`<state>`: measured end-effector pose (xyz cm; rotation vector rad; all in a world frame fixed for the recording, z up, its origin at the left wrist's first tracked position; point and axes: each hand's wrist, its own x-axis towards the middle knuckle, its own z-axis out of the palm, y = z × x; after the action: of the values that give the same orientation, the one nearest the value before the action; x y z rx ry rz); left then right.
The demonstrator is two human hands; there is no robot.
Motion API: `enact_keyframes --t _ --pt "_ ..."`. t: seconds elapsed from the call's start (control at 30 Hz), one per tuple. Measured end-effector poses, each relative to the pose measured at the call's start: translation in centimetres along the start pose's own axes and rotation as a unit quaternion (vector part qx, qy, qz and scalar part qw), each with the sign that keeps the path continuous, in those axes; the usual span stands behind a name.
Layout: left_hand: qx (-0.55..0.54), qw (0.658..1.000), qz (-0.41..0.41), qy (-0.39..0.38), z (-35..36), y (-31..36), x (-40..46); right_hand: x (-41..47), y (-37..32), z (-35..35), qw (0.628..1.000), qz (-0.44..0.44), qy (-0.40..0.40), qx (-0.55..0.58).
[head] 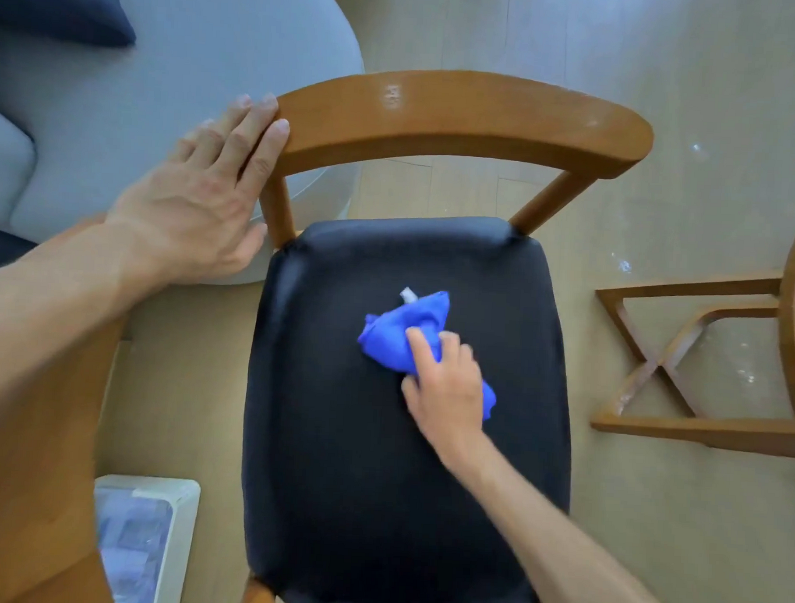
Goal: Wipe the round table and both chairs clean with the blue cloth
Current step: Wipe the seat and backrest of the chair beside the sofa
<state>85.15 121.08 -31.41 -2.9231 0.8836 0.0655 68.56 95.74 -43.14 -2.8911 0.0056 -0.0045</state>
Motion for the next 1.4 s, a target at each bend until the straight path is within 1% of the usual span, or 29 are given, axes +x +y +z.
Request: enact_keyframes --t 0.1,0.2,0.3,0.33,0.37,0.4,0.47,0.5,0.6,0.67,0.7,0.73,0.77,0.8,0.83,0.87,0.9,0.93,0.97,1.0,1.03,1.07,1.1,1.13,1.17,1.2,1.23,1.3,1.4 --pt "0.000 1.000 -0.004 -0.007 -0.2 0.1 -0.1 -11.7 -6.1 1.6 0.976 -0.190 -0.102 0.039" --pt "0.001 1.000 -0.002 -0.004 -0.1 0.0 -0.1 -17.3 -6.3 2.3 0.919 -0.335 -0.208 0.017" --pt "0.009 1.000 0.002 -0.006 0.0 -0.2 0.0 -12.2 -3.7 1.7 0.868 -0.467 -0.167 0.007" --pt "0.010 1.000 0.001 -0.006 0.1 -0.2 0.0 -9.3 -3.0 1.4 0.867 -0.478 -0.139 0.012" --pt "0.012 1.000 -0.002 -0.006 0.1 -0.3 -0.1 -6.2 -2.4 1.4 0.880 -0.465 -0.098 0.006" --pt "0.014 1.000 -0.006 -0.008 0.2 -0.3 -0.1 -2.9 -2.0 1.2 0.906 -0.418 -0.063 -0.008" --pt "0.017 1.000 -0.003 -0.012 0.3 -0.2 -0.1 3.3 -1.2 0.7 0.963 -0.268 -0.004 -0.033" --pt "0.019 1.000 -0.002 -0.013 0.3 -0.2 0.0 6.0 -0.5 0.4 0.979 -0.198 0.010 -0.052" --pt "0.026 1.000 -0.002 -0.012 0.3 -0.4 0.0 10.7 0.3 -0.2 0.997 -0.010 -0.020 -0.076" --pt "0.027 1.000 -0.003 -0.015 0.3 -0.4 0.0 9.6 -1.2 0.1 0.995 0.046 -0.008 -0.083" --pt "0.026 1.000 -0.004 -0.016 0.3 -0.3 0.0 7.6 -2.2 0.2 0.996 0.046 0.006 -0.073" --pt "0.025 1.000 -0.005 -0.015 0.3 -0.3 0.0 4.7 -3.3 0.1 0.999 0.015 0.019 -0.048" --pt "0.026 1.000 -0.006 -0.015 0.3 -0.3 0.0 0.9 -3.7 0.2 0.999 -0.052 0.010 -0.014" --pt "0.027 1.000 -0.005 -0.016 0.2 -0.3 0.0 -3.7 -4.1 0.4 0.991 -0.125 -0.041 -0.008" --pt "0.028 0.999 -0.004 -0.016 0.2 -0.3 0.0 -7.7 -5.0 0.2 0.984 -0.156 -0.086 -0.017" --pt "0.025 1.000 -0.004 -0.015 0.1 -0.3 0.0 -10.1 -5.5 -0.3 0.989 -0.088 -0.120 0.003" --pt "0.021 1.000 -0.003 -0.014 0.1 -0.2 0.0 -13.2 -6.1 -0.5 0.975 -0.035 -0.203 0.088" --pt "0.020 1.000 -0.001 -0.011 0.1 -0.2 0.0 -16.0 -5.3 -0.4 0.968 -0.029 -0.112 0.223" --pt "0.020 1.000 0.003 -0.006 0.1 -0.2 0.0 -16.1 -5.6 -0.1 0.982 -0.022 0.044 0.182" --pt "0.021 1.000 0.005 -0.002 0.2 -0.3 0.0 -16.7 -4.6 -0.8 0.985 -0.100 0.044 0.134" --pt "0.022 1.000 0.006 0.000 0.2 -0.3 -0.1 -16.1 -3.1 -2.3 0.981 -0.173 -0.082 0.037" --pt "0.021 1.000 0.007 0.001 0.3 -0.4 0.0 -15.2 -1.0 -4.0 0.953 -0.251 -0.150 -0.074" --pt "0.020 1.000 0.011 0.007 0.5 -0.5 0.0 -13.4 2.3 -4.1 0.920 -0.346 -0.165 -0.082" --pt "0.018 1.000 0.014 0.017 0.8 -0.6 0.0 -10.4 5.2 -4.0 0.897 -0.402 -0.171 -0.064" --pt "0.016 0.999 0.017 0.029 1.1 -0.8 0.1 -7.1 8.0 -4.5 0.910 -0.384 -0.142 -0.064" --pt "0.012 0.999 0.020 0.037 1.4 -0.9 0.1 -3.5 10.0 -5.2 0.947 -0.290 -0.128 -0.056" --pt "0.007 0.999 0.023 0.042 1.6 -1.1 0.2 -0.2 11.8 -5.8 0.969 -0.208 -0.118 -0.058" --pt "-0.003 0.998 0.027 0.055 2.0 -1.2 0.4 3.5 14.1 -6.9 0.985 -0.104 -0.129 -0.054" --pt "-0.009 0.998 0.028 0.062 2.4 -1.5 0.5 1.4 13.8 -7.0 0.991 -0.035 -0.132 -0.009"
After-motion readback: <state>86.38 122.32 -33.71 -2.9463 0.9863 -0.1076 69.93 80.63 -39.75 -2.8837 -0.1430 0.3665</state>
